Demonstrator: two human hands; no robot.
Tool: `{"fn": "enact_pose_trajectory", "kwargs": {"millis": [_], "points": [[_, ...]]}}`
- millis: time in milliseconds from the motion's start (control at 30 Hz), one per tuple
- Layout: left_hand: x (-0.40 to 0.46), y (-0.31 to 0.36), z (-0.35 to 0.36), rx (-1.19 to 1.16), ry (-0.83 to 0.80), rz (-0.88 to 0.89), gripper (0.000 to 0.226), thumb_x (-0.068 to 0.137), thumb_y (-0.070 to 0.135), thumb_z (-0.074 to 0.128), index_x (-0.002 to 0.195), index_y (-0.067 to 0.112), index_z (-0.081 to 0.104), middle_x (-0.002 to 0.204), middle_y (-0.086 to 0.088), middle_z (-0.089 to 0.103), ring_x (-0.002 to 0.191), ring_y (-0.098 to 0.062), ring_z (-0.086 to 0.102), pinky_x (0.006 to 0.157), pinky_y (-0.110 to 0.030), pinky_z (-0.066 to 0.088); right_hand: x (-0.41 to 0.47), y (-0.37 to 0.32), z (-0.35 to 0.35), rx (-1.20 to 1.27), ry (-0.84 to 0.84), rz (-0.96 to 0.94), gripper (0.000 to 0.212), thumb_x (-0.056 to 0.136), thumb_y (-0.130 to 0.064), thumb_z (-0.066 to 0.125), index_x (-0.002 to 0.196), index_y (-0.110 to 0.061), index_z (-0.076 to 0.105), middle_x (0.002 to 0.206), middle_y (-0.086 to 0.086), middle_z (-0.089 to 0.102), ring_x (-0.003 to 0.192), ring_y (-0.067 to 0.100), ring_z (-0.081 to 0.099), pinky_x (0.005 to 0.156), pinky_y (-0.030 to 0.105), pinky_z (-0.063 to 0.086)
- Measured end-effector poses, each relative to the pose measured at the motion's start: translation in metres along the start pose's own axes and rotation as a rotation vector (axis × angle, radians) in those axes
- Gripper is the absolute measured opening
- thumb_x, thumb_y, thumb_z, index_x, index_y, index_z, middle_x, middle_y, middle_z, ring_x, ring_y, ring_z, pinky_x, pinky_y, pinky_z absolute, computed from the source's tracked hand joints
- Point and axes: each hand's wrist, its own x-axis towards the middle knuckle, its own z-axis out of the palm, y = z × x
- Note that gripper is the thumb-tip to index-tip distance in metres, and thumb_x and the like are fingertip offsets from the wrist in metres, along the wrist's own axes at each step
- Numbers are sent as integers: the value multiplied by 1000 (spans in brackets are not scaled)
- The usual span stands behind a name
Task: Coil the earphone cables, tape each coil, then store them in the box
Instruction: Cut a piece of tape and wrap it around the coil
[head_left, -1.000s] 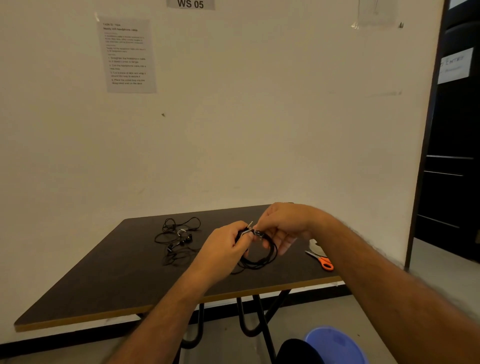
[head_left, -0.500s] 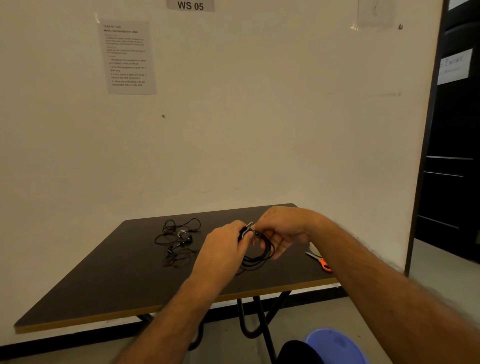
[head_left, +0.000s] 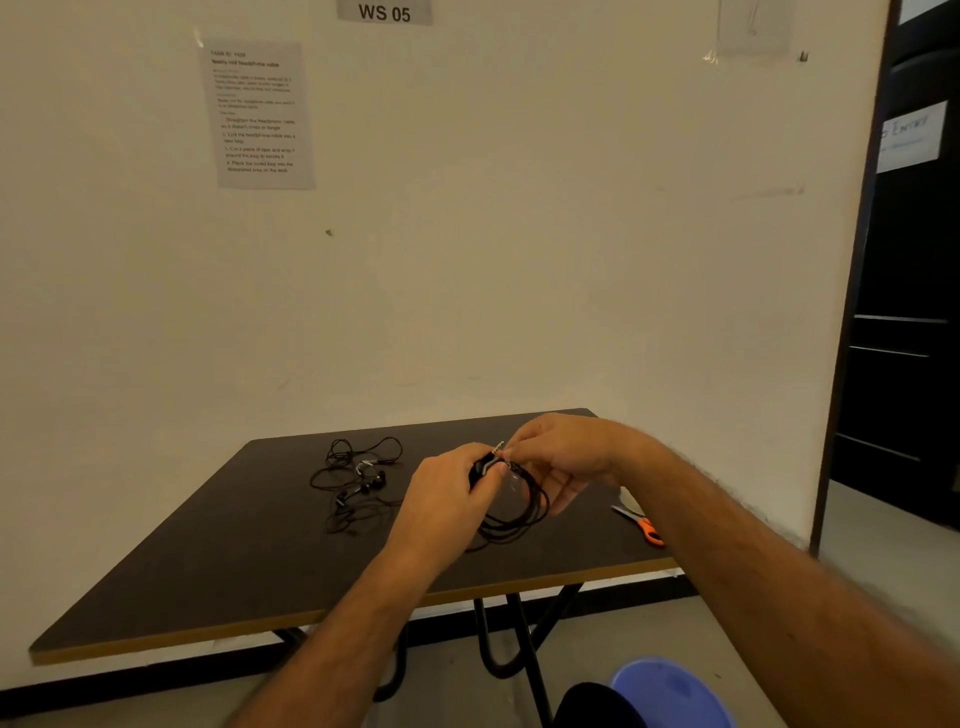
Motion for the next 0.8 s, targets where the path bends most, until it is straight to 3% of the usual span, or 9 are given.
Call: {"fn": "enact_pose_trajectory", "kwargs": {"millis": [167,267,367,733,800], "points": [[0,-1,-4,-36,-12,-55,21,99,31,53,83,25,65,71,9,67,69,-7,61,67,-29,49,1,1,4,-75,173,-125,23,100,-36,54,110,-17,58,88,6,74,71,15,73,76,35,61],[1,-2,-6,-35,-24,-83,23,99,32,53,83,22,66,71,6,68,67,-9,61,64,-29,48,-1,2,2,-161,258,-298,19,94,-33,63,105,-18,63,93,2,71,80,12,70,76,27,58],[3,-2,-6,-33,-22,-105,23,99,32,53,85,22,68,72,5,69,66,-10,62,63,-29,49,-4,4,4,-266,221,-365,26,87,-29,72,110,-22,64,99,0,69,93,12,66,85,30,56],[3,-2,-7,-42,-14,-116,27,99,32,53,78,21,66,71,2,70,68,-15,64,65,-34,50,2,8,23,-395,383,-464,20,86,-25,72,106,-24,68,94,-7,68,87,7,63,82,32,58],[3,-2,-8,-30,-17,-111,29,99,31,53,74,23,64,69,4,68,66,-12,62,61,-28,46,4,8,24,-400,399,-479,17,88,-23,71,105,-21,71,94,-7,70,87,5,65,83,31,58]]}}
